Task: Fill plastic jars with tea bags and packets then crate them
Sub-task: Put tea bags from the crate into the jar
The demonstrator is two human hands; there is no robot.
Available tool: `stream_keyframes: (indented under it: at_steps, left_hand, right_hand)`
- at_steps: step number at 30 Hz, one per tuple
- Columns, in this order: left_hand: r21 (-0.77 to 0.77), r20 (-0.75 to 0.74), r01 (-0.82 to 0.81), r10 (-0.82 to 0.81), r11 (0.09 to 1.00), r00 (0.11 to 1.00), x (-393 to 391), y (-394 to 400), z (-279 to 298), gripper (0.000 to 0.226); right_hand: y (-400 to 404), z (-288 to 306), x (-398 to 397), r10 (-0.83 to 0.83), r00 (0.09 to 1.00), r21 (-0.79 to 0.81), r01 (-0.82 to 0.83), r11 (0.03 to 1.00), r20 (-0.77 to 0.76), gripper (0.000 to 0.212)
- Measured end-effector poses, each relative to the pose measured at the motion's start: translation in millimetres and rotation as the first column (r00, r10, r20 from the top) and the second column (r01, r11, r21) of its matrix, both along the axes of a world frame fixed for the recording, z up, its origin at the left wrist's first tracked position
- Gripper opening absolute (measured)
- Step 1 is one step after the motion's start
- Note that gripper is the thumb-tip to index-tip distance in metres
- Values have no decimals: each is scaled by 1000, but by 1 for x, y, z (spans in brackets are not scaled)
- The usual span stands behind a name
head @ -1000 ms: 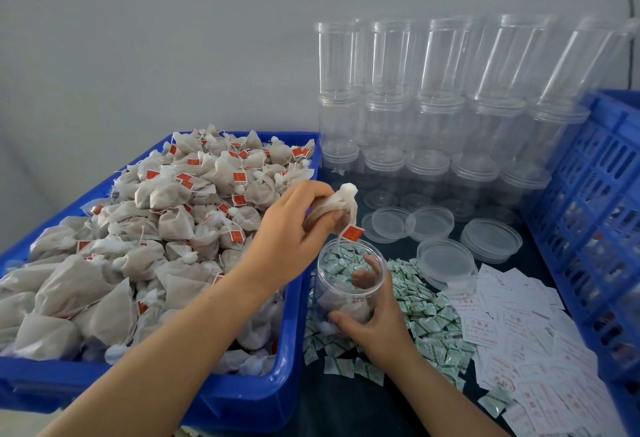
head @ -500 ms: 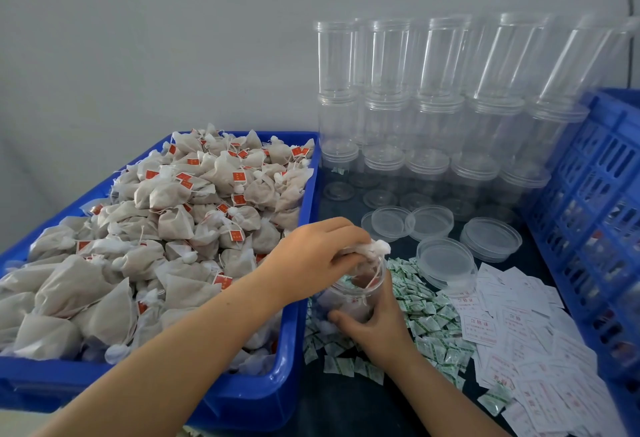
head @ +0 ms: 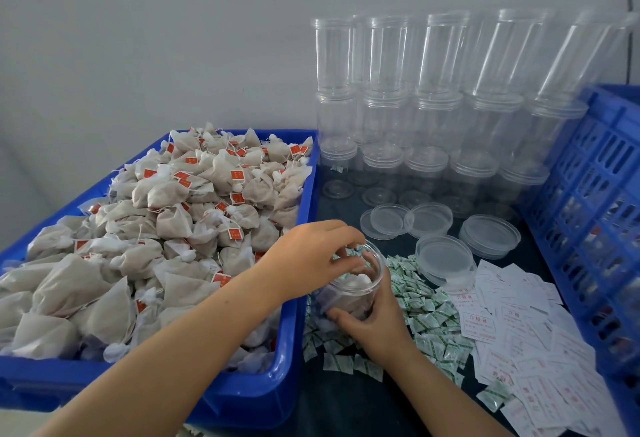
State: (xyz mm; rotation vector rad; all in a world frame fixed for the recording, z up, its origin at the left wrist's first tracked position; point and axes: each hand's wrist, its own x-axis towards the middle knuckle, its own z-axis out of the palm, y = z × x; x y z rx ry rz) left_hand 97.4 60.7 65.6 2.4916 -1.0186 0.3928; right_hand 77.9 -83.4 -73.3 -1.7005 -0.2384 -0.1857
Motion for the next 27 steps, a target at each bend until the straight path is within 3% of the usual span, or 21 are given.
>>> stream_keyframes:
  at_steps: [13,17,20,23,27]
  left_hand:
    - [-10,75,21,-20,1000,997,1,3,-1,18]
    - [-124,122,-124,139,985,983,9,15,4,20]
    - [-148,64,-315,327,938,943,20,31,3,26]
    - [-42,17,-472,473,880,881,29,44,-3,29]
    - [258,-56,-591,623,764,781,39,51,-15,42]
  right_hand:
    - [0,1,0,-20,1000,-26,20,999,-1,91]
    - [-1,3,-1,-35,999,-57,35,998,4,90]
    - [-1,3,-2,-40,999,-73,41,997,15,90]
    - [-1,3,-2,-37,999,-72,38,997,20,89]
    - [-1,4,-2,-42,999,-79,44,996,25,88]
